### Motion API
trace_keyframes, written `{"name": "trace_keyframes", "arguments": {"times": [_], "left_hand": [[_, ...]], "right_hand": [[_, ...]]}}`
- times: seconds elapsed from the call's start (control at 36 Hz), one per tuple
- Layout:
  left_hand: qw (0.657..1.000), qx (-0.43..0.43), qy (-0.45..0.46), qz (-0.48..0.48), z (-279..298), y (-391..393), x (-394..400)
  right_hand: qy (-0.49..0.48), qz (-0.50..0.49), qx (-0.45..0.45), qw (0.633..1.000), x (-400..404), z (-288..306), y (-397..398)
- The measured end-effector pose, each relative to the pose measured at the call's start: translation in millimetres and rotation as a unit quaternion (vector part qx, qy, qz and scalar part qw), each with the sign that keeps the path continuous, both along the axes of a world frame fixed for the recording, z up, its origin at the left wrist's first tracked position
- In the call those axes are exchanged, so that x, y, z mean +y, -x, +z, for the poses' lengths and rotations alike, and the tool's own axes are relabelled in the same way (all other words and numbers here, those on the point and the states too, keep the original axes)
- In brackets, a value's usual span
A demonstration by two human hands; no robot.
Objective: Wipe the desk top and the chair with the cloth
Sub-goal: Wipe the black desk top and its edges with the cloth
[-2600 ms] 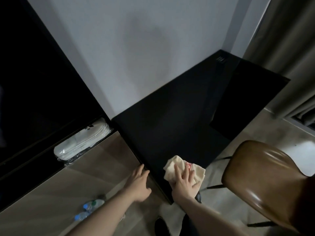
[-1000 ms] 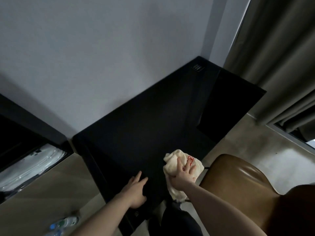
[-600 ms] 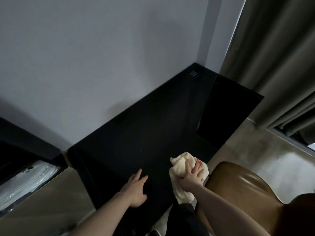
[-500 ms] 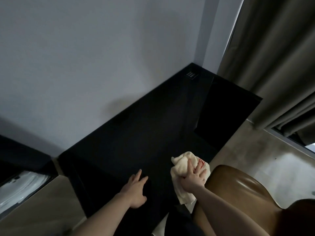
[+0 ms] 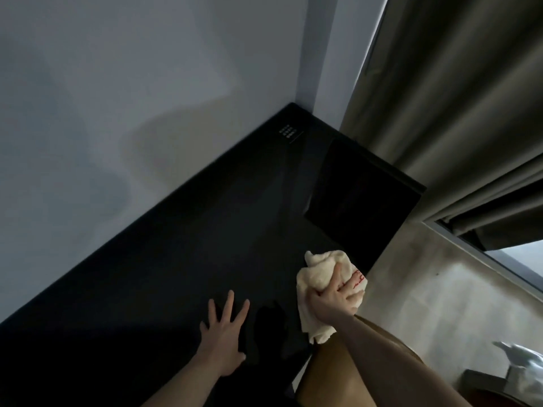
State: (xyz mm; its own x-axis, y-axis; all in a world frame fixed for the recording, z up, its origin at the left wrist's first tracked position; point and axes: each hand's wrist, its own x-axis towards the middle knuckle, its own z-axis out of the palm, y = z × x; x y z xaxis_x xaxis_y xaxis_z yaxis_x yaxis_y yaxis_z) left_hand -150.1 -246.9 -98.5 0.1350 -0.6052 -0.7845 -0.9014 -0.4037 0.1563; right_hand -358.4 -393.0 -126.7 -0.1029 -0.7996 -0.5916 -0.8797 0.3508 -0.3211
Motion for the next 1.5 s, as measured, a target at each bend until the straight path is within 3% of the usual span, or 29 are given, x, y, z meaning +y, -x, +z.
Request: {"name": "trace_keyframes", "arguments": {"times": [0.28,0.5,0.78,1.11,1.5], "left_hand": [[0.999,0.016,-0.012,-0.029,8.5,-13.6,7.2],[0.998,-0.003,-0.007,-0.059,16.9,-31.0,29.5],[0.997,-0.012,0.014,-0.075,16.1,-24.5,-42.9],[0.995,0.000,-0.004,-0.101,-1.2,7.6,-192.0],[0.998,-0.015,-0.023,-0.055,-20.8,9.4,-271.3]], "right_hand": [[0.017,-0.014,0.015,1.000,-19.8,6.6,2.3],[-0.005,-0.008,0.004,1.000,24.0,10.1,-11.8],[-0.036,0.006,-0.041,0.998,19.0,8.1,-1.3],[-0.029,-0.009,-0.024,0.999,-63.7,-12.5,22.4],[0.050,-0.047,0.034,0.997,-208.4,-27.0,64.7]]}}
